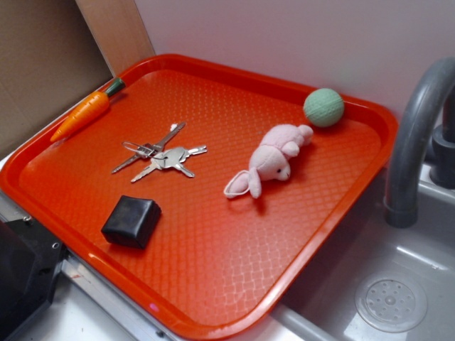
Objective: Grab the green ball.
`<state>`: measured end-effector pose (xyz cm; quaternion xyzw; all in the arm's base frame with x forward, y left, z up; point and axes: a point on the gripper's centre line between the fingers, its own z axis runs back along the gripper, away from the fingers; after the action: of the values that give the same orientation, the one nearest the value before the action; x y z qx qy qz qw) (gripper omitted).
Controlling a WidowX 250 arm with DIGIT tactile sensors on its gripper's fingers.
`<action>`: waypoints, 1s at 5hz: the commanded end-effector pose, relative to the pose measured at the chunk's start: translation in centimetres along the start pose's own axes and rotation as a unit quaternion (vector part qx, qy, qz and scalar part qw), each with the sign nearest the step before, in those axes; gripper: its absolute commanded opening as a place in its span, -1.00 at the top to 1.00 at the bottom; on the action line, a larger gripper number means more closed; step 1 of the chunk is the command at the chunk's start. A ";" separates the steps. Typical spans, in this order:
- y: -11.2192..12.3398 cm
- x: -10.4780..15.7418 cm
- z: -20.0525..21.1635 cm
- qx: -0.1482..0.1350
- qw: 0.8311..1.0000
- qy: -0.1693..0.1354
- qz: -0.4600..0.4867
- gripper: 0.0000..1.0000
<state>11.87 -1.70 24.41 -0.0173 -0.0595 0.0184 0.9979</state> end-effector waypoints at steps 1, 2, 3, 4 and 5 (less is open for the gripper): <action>0.0 0.0 0.0 0.000 1.000 0.000 0.000 -1.00; -5.0 4.3 -4.8 0.017 0.996 -0.054 -0.066 -1.00; -8.3 9.7 -6.4 -0.002 0.991 -0.130 -0.037 -1.00; -9.9 14.5 -9.2 -0.032 0.989 -0.143 -0.011 -1.00; -10.3 19.1 -12.3 -0.026 0.988 -0.152 -0.022 -1.00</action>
<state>31.47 -11.74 11.94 -0.0269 -0.1784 -0.0047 0.9836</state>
